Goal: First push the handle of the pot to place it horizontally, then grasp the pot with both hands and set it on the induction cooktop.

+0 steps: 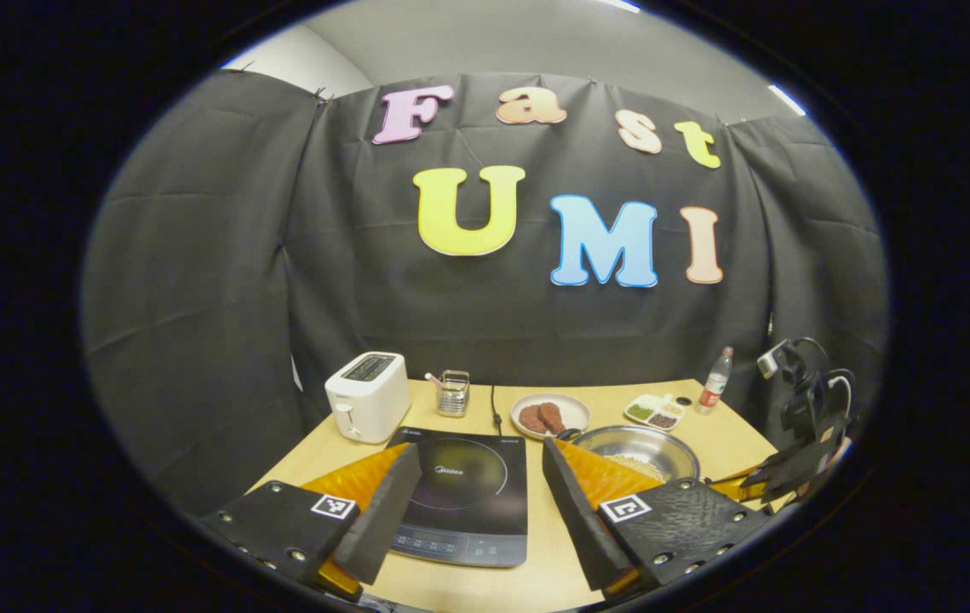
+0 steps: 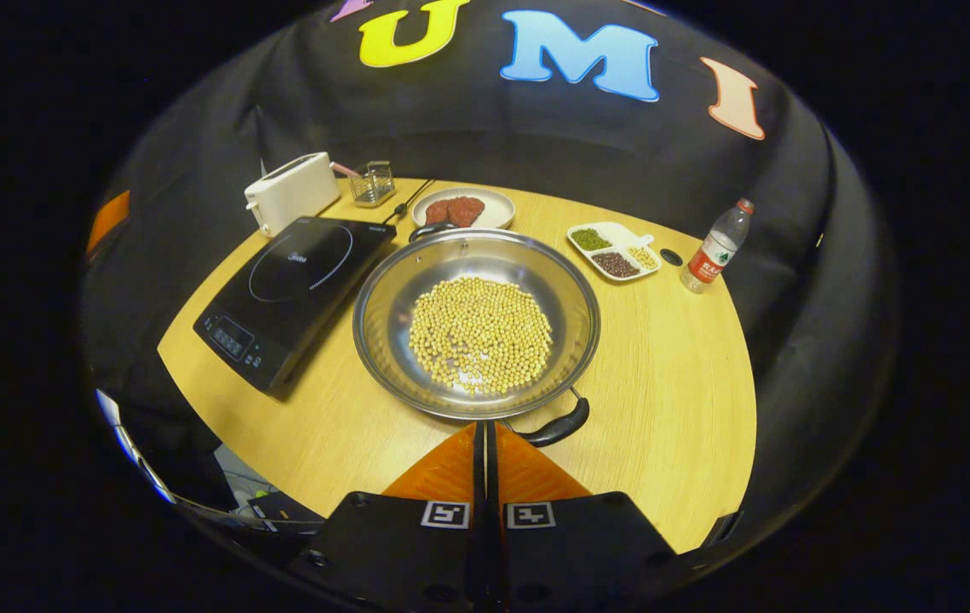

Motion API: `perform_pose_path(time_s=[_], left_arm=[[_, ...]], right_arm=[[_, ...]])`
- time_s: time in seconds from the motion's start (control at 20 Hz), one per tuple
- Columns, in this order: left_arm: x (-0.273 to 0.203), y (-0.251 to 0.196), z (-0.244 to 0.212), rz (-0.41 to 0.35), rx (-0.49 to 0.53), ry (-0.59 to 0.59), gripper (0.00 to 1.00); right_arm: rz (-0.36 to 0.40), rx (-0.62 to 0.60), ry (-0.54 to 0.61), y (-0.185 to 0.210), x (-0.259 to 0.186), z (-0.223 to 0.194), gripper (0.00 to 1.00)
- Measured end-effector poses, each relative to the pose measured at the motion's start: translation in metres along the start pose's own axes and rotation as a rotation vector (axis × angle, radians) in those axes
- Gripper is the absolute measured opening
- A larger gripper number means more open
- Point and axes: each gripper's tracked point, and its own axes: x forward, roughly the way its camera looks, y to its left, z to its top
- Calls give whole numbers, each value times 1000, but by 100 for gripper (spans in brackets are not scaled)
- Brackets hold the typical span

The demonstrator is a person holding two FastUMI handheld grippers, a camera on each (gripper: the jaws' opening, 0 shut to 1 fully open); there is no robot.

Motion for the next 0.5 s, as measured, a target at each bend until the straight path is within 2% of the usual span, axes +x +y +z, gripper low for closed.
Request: perform_pose_path(time_s=[0.05, 0.15, 0.2, 0.25, 0.3, 0.35, 0.4, 0.45, 0.5], left_arm=[[2, 0, -3, 11, 2, 8, 88], [7, 0, -6, 34, 11, 30, 88], [10, 0, -5, 45, 11, 34, 83], [11, -1, -5, 50, 8, 38, 83], [14, -5, -6, 56, 2, 48, 88], [17, -7, -9, 61, -2, 56, 83], [21, -10, -9, 66, -6, 65, 88], [23, -15, -9, 69, -8, 70, 83], [27, -20, -8, 71, -8, 74, 88]], right_arm=[[7, -1, 24, -1, 7, -5, 2], [22, 11, 72, -6, 22, -16, 2], [29, 10, 94, -9, 28, -20, 2], [35, 8, 111, -12, 34, -22, 2], [47, 11, 125, -13, 36, -25, 2], [67, 17, 134, -14, 39, -25, 2], [91, 28, 146, -11, 44, -28, 2], [114, 38, 155, -8, 48, -30, 2], [134, 43, 163, -6, 52, -32, 2]])
